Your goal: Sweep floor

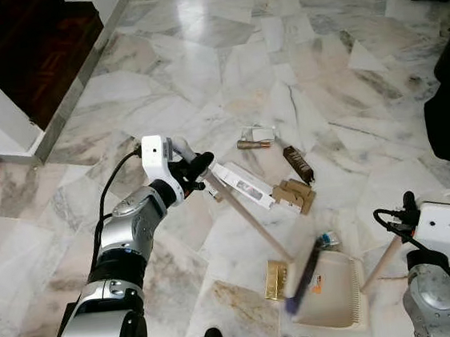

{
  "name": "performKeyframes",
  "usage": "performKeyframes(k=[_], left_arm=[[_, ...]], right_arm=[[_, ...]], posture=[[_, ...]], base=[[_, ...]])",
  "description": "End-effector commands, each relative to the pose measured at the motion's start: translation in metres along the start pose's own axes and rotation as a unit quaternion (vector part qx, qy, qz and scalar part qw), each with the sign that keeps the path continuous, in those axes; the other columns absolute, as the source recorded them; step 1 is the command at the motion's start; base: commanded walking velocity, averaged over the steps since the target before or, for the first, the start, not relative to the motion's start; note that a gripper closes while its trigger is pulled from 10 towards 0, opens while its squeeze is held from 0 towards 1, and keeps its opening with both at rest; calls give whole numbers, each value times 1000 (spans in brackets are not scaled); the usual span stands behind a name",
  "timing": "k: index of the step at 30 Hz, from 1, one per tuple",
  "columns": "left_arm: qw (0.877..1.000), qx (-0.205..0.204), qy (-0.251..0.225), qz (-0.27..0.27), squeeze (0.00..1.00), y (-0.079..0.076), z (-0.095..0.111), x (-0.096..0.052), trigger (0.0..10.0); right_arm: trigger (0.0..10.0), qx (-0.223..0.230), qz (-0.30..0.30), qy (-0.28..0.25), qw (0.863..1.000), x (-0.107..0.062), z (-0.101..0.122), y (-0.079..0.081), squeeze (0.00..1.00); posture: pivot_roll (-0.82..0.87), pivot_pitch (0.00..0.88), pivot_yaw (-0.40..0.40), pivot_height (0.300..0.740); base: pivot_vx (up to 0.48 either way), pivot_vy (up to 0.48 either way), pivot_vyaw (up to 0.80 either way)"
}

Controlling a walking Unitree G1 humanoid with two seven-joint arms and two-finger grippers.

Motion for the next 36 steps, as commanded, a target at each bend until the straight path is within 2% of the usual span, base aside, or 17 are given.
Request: performKeyframes(k=[1,5,9,12,14,16,18,24,29,34,35,36], left_arm=[[999,-5,5,-36,0,-10,0,-2,10000],[997,7,26,-73,0,-20,-5,-7,10000],[996,23,34,-74,0,-19,-4,-12,10000],[997,35,23,-58,0,-12,4,-15,10000],[999,36,-15,-36,0,-8,25,-15,10000],[998,39,-35,-29,0,-8,36,-15,10000],[998,38,-43,-40,0,-12,41,-16,10000],[997,50,-42,-44,0,-15,44,-16,10000],[996,59,-73,-15,0,-7,56,-20,10000],[993,74,-94,13,0,1,63,-22,10000],[991,87,-100,35,0,7,64,-24,10000],[991,87,-100,35,0,7,64,-24,10000]], right_arm=[[10000,-16,16,51,998,-9,-26,5,0],[10000,-14,15,49,999,-7,-25,6,0],[10000,-7,9,45,999,-4,-23,6,0],[10000,16,-1,48,999,-2,-22,4,0],[10000,49,-16,38,998,1,-17,-1,0],[10000,74,-28,35,996,3,-15,-4,0],[10000,78,-34,35,996,4,-14,-6,0],[10000,74,-34,35,996,8,-15,-5,0],[10000,83,-37,30,995,9,-14,-6,0],[10000,115,-55,21,992,9,-10,-15,0],[10000,135,-72,17,988,8,-8,-25,0],[10000,135,-72,17,988,8,-8,-25,0]], posture=[[45,222,66,740],[50,215,69,740],[62,203,70,740],[64,201,70,740],[73,191,71,740],[77,187,72,740],[79,182,73,740],[88,174,72,740],[90,168,72,740],[88,166,71,740],[83,165,69,740],[83,165,69,740]], base=[[0,0,0],[0,0,0],[0,0,0],[0,0,0],[0,0,0],[0,0,0],[0,0,0],[0,0,0],[0,0,0],[0,0,0],[0,0,0],[0,0,0]])
Point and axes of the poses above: a point about 5 cm out from each wrist's last joint towards the gripper, its own x axis pointing out of the wrist towards the gripper, its own z axis along the axis of the wrist's last joint, y = z × x, the point moved 5 cm from there along x, pointing out of the wrist towards the gripper, and after that the axes turned 12 degrees about -x, right-handed, at the moved point
